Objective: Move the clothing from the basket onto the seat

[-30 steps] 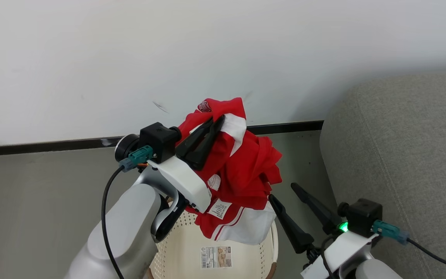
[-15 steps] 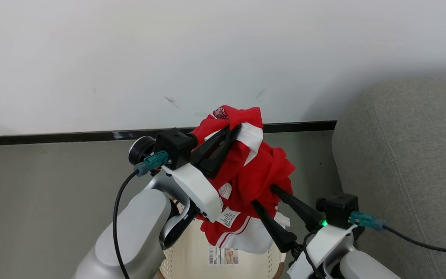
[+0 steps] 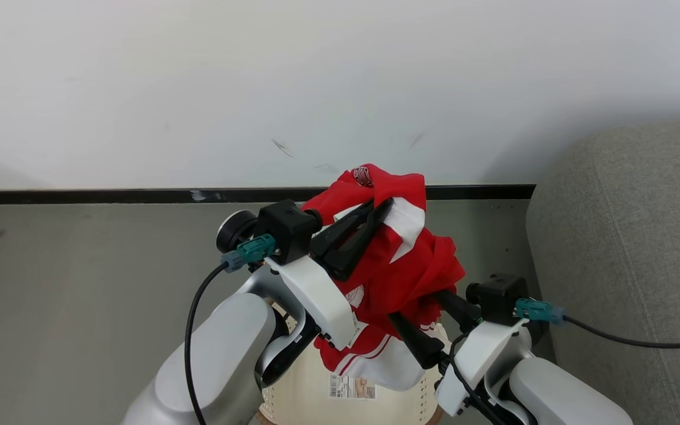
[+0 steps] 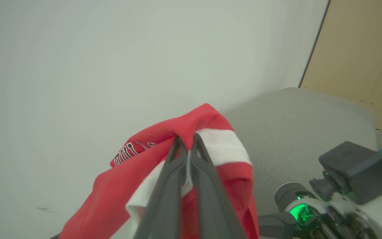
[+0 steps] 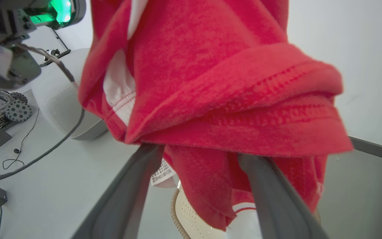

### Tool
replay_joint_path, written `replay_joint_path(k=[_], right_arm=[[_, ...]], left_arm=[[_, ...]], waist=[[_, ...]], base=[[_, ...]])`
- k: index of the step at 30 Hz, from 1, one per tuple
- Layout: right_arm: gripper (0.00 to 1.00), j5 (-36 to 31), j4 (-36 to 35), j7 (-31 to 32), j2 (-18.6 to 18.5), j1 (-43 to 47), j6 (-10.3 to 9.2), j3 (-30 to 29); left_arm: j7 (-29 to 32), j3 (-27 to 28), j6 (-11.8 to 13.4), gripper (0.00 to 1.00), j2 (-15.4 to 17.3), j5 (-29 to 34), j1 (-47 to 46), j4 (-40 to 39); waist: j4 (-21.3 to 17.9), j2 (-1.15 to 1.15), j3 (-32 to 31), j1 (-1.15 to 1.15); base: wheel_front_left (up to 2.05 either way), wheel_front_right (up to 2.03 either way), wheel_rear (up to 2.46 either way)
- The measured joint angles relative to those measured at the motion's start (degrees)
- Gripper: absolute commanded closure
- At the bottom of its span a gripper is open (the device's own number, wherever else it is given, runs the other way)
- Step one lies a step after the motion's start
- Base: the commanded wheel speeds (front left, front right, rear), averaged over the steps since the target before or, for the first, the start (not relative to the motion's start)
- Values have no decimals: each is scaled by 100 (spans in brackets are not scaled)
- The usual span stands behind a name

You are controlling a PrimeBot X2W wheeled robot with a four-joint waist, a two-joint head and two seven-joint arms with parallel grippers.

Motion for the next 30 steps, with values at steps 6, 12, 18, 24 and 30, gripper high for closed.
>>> replay_joint_path(k=[6,12,18,24,30], right_arm=[[0,41,175,0,22,-328,0,197],[0,84,335,0,86,-589,0,310],[35,133,405,0,129,-766,0,404],[100,186,404,0,167,-850,0,441],[100,285,382,0,130,-872,0,454]], left_arm=[[43,-115,1,100,1,-86,0,-86],[52,-208,16,100,3,-133,0,-123],[92,-258,40,100,3,-183,0,-144],[94,-248,104,100,4,-189,0,-115],[93,-211,155,100,1,-189,1,-75]], waist=[[97,0,32,0],[183,0,64,0],[240,0,86,0],[252,0,86,0],[188,0,71,0]], base=[[0,0,0],[0,0,0],[0,0,0],[0,0,0],[0,0,0]])
